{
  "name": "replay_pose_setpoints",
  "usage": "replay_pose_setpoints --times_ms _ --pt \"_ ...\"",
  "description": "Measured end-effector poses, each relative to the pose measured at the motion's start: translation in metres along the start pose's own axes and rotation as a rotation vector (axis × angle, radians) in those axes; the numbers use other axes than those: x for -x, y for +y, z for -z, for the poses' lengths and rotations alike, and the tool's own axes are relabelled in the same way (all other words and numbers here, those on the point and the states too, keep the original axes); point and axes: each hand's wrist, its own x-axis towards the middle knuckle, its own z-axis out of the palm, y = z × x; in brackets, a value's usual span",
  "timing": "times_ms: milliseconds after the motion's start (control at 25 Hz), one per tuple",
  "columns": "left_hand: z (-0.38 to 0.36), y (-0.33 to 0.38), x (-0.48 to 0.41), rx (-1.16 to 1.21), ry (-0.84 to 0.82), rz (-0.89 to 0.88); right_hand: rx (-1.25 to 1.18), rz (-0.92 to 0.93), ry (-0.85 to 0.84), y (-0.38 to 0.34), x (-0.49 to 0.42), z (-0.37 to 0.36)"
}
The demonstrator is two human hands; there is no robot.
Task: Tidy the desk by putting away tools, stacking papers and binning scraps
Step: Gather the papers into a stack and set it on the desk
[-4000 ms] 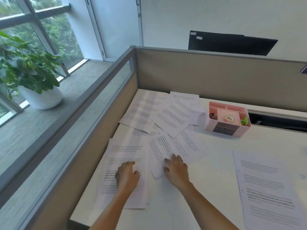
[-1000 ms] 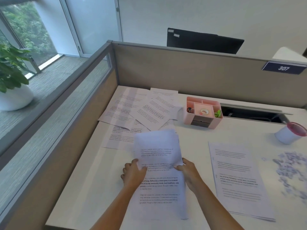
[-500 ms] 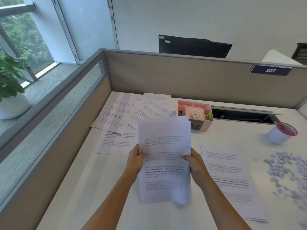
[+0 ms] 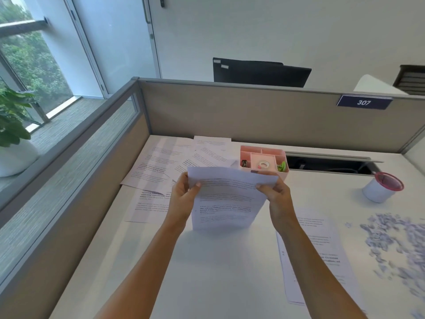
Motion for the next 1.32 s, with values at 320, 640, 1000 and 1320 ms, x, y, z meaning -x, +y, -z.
replay_pose_setpoints --times_ms 320,640,1000,1320 --pt "0.006 -0.038 0.002 -0.193 0.130 0.059 0.061 -0.098 0.058 0.035 0.005 0.012" --pt "0.015 -0.063 0.005 -0.378 0.167 0.111 0.145 -0.216 0.131 0.067 0.006 0.021" --pt "0.002 -0.081 0.000 -0.475 0.179 0.071 0.252 -0.154 0.107 0.072 0.011 0.009" --pt "-0.016 -0.077 -0.012 -0.347 0.212 0.109 0.216 -0.111 0.251 0.066 0.007 0.045"
